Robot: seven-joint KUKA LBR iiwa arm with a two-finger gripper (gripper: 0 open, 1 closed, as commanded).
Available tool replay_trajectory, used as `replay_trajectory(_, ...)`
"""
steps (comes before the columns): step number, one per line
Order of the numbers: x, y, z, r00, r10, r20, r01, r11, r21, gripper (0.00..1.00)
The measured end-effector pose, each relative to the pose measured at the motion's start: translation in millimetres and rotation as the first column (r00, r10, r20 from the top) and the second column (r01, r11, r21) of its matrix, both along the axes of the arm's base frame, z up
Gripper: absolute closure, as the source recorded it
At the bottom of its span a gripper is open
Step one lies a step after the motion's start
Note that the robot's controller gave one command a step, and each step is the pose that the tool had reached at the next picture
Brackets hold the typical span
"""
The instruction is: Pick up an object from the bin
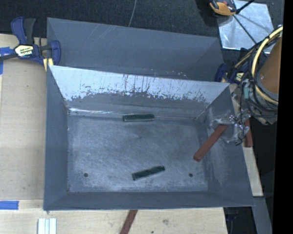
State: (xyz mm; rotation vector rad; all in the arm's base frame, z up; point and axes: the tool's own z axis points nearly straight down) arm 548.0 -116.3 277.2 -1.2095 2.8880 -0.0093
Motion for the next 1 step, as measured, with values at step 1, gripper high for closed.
replay_trajectory(1, -0.6, -0.3, -3.1, 1.000, -0.001, -0.005, 0.001, 1.000, 0.001, 1.00)
